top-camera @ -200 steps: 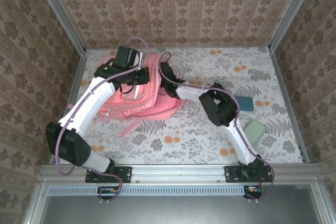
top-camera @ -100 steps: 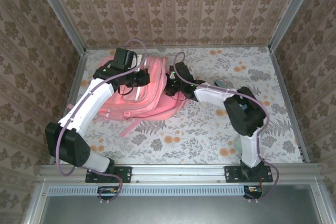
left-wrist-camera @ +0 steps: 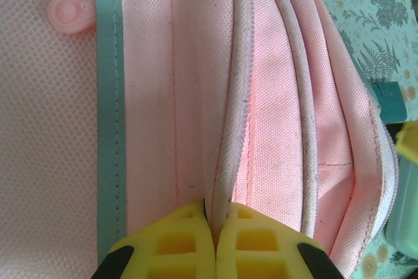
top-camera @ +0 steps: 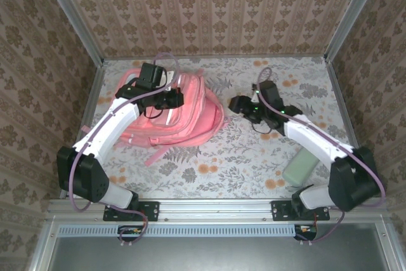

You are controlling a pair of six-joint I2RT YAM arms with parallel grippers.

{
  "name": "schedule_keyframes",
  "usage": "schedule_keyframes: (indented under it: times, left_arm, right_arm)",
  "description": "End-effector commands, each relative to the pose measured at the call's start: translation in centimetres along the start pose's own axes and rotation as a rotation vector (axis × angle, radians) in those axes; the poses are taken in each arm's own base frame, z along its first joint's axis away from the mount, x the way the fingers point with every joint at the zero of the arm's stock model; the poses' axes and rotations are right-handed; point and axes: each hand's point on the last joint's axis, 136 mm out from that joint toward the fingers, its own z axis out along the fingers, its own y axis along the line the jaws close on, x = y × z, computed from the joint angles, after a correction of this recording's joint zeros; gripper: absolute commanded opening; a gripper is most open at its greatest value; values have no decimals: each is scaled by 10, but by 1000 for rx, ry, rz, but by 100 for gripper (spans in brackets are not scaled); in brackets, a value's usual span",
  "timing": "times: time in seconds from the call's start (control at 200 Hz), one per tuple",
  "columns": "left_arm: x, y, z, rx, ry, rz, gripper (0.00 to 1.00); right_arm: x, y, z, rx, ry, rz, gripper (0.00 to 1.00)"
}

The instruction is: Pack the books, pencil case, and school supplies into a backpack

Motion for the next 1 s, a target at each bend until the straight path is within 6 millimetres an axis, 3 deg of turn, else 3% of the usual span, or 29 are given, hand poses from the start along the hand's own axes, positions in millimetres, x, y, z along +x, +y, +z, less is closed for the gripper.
schedule_keyframes:
  times: [0.0, 0.1, 0.24, 0.445, 0.64, 0.785, 0.995]
  left_arm:
    - [-14, -20, -17, 83, -76, 49, 0]
    - [-16, -21, -15, 90, -74, 45, 0]
    - [-19, -24, -14, 105, -75, 39, 0]
    - [-19, -25, -15, 110, -74, 34, 0]
    - [-18, -24, -20, 101, -87, 34, 0]
    - [-17, -23, -21, 98, -88, 30, 0]
    - [-16, -22, -19, 93, -81, 33, 0]
  right_arm:
    - [7, -58, -19, 201, 7, -79, 64]
    - [2, -83, -21, 276, 19, -113, 58]
    - [-15, -88, -12, 325, 13, -208, 50]
    - [-44, -109, 23, 477, 63, -329, 45]
    - [-70, -127, 39, 578, 70, -389, 45]
    - [-69, -143, 58, 581, 131, -364, 44]
    - [-59, -146, 75, 554, 185, -349, 41]
